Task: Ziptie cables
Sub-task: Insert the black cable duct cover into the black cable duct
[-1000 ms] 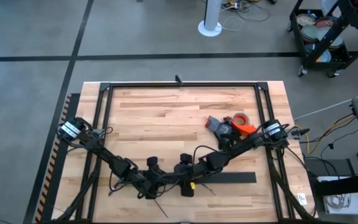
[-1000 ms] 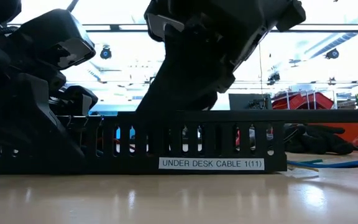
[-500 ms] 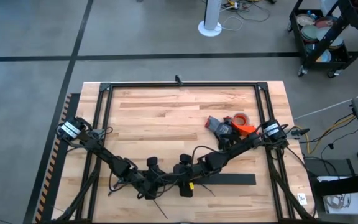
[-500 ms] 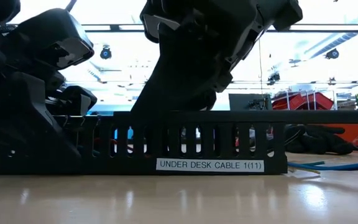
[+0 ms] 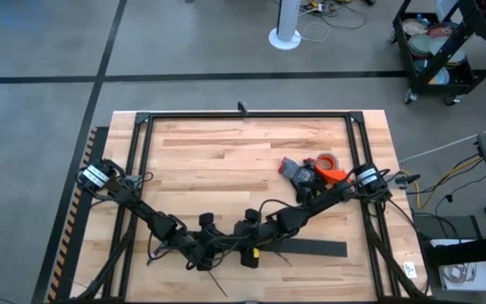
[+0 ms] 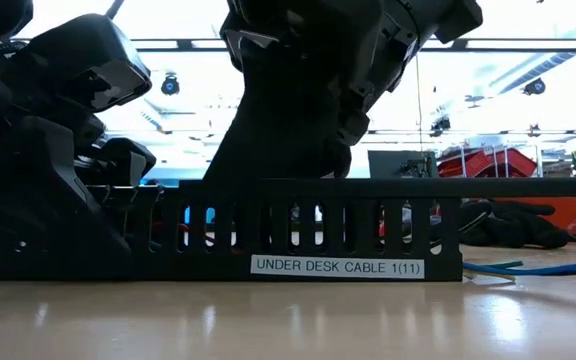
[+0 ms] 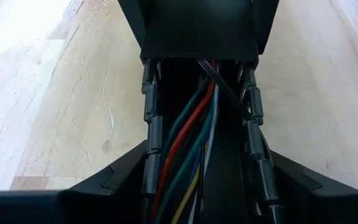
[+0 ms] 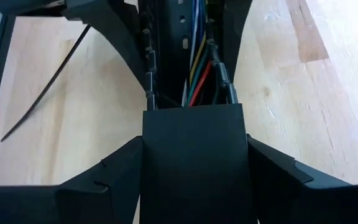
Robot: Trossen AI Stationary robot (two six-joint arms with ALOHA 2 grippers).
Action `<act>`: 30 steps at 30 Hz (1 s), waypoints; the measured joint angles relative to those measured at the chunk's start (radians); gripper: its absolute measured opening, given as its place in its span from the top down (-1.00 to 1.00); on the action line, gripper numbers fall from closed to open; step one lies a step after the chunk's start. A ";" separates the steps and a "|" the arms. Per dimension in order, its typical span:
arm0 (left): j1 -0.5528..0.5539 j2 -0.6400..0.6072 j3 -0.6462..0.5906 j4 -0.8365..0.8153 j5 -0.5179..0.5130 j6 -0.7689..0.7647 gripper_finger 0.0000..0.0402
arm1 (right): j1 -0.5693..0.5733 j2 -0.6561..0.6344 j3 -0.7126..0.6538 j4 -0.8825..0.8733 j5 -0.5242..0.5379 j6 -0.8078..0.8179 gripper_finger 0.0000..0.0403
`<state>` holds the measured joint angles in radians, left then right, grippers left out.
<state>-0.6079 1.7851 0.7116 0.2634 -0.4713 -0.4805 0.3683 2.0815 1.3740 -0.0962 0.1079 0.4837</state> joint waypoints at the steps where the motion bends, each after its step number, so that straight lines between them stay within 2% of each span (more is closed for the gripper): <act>1: 0.000 0.000 0.000 0.000 0.001 0.000 -0.09 | 0.001 0.001 0.001 -0.001 0.006 0.008 -0.09; 7: 0.000 0.000 0.000 0.003 0.007 0.000 -0.10 | 0.002 0.004 0.025 -0.047 0.023 0.048 -0.13; 12: 0.000 0.000 0.000 0.006 0.008 0.000 -0.09 | -0.002 0.005 0.039 -0.059 -0.001 -0.013 -0.08; 30: -0.002 0.000 0.001 0.011 -0.001 -0.004 -0.09 | -0.017 0.011 0.040 -0.008 -0.031 -0.109 -0.13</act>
<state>-0.6098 1.7851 0.7124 0.2741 -0.4719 -0.4843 0.3511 2.0930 1.4136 -0.1038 0.0770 0.3745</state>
